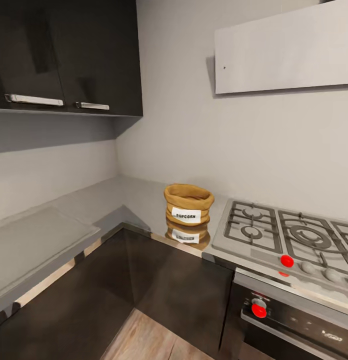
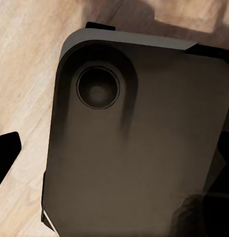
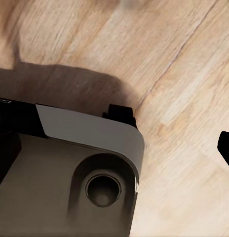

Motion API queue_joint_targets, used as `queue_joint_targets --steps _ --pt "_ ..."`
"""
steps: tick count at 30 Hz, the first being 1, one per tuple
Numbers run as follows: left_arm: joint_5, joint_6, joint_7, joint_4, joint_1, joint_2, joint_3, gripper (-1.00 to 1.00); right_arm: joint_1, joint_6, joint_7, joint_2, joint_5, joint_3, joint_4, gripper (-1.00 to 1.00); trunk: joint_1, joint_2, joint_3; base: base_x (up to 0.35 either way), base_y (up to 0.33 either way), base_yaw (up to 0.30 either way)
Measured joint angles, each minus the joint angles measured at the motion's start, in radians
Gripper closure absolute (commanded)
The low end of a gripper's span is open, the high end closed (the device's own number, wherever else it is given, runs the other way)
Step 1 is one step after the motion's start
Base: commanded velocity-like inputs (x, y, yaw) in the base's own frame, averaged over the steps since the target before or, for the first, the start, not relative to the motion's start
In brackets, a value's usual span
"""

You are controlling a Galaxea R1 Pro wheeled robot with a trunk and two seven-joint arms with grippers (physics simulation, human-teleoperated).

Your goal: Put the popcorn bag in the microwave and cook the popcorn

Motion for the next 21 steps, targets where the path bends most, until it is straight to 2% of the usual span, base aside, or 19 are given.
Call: queue_joint_targets --steps 7,21 --pt "-0.001 -0.001 0.0 0.0 0.0 0.0 0.001 -1.0 0.0 -0.002 0.0 0.0 -0.004 -0.001 0.0 -1.0 0.0 0.0 0.0 0.146 0.225 -0.021" --pt "0.003 -0.001 0.0 0.0 0.0 0.0 0.001 -1.0 0.0 0.0 0.0 -0.001 -0.006 -0.003 0.0 -1.0 0.0 0.0 0.011 0.007 0.01 -0.188"
